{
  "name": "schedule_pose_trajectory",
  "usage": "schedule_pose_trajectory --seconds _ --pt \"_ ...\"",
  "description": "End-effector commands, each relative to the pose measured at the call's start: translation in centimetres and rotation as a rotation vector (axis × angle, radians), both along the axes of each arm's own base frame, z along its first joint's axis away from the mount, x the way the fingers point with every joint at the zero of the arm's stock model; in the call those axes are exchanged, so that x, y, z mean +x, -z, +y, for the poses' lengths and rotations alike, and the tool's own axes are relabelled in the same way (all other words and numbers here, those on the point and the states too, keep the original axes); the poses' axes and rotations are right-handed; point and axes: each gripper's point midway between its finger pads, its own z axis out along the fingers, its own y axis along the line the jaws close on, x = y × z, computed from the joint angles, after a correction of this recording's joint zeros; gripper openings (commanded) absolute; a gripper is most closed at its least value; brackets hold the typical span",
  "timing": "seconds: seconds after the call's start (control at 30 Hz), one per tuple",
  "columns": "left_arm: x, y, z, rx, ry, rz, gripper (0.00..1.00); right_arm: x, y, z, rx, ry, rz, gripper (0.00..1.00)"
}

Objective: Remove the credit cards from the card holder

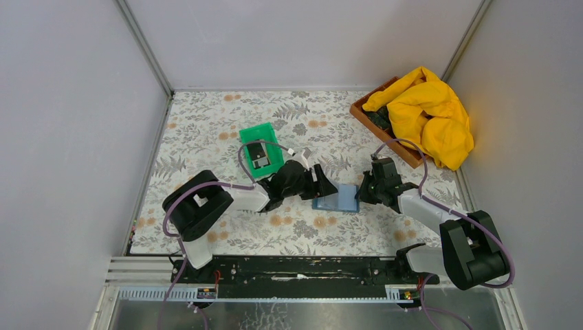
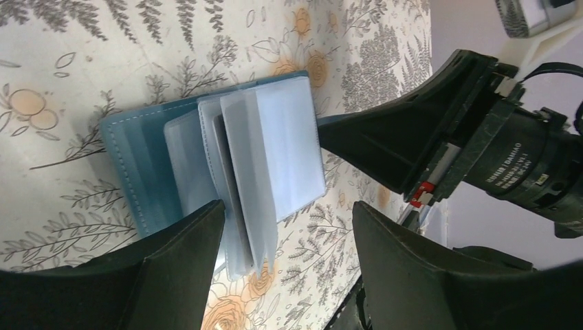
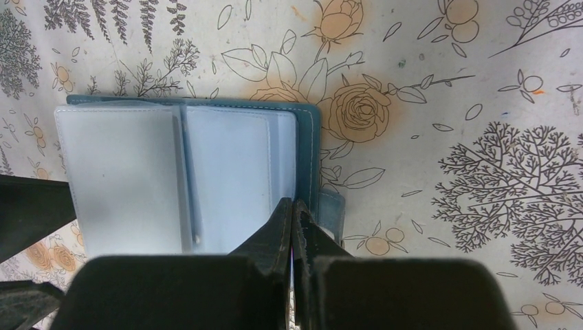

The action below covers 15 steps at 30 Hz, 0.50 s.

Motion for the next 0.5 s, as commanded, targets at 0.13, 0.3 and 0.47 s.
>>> schedule_pose_trajectory --seconds 0.13,0.3,0.47 --pt "0.15 -2.68 -2.25 -0.063 0.054 -0.055 0.75 -0.54 0.43 0.34 0.021 -0.016 0.012 0.0" --pt "0.11 -2.62 -2.5 -0.062 0.06 -0.055 0.75 -0.57 0.51 0.34 0.022 -0.016 0.014 0.0" --pt "0.05 -2.43 -2.74 -0.061 0.067 -0.052 0.75 -0.53 0.34 0.41 0.024 -0.018 0.008 0.0"
